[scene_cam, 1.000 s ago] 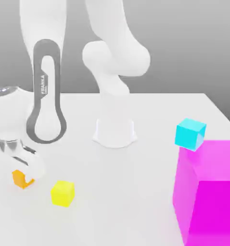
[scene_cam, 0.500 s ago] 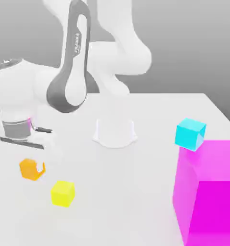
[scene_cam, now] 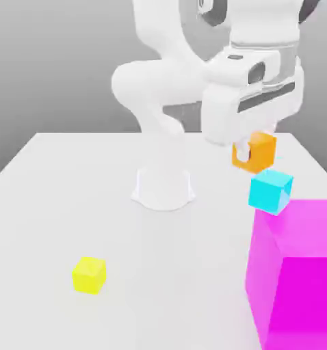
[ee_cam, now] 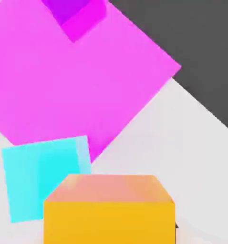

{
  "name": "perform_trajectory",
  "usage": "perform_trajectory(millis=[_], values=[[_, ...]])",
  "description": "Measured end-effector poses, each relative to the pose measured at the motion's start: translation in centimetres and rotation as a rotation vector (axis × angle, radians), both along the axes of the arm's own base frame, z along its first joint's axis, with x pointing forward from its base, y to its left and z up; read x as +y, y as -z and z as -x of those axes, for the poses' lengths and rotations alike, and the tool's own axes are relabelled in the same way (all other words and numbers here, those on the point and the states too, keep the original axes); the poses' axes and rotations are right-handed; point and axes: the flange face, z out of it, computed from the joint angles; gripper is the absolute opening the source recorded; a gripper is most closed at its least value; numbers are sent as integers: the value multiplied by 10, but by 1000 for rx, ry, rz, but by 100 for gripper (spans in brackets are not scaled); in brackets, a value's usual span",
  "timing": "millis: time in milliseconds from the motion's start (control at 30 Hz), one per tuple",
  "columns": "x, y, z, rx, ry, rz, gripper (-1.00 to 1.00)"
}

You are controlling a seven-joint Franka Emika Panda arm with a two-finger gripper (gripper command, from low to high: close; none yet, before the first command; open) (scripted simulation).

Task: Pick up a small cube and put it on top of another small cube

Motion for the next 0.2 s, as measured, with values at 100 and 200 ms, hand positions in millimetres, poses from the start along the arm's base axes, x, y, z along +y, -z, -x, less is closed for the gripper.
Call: perform_trajectory(millis=[100, 200], values=[[5, 33, 4, -2, -17, 5, 100], [5, 33, 4, -2, -17, 4, 100]])
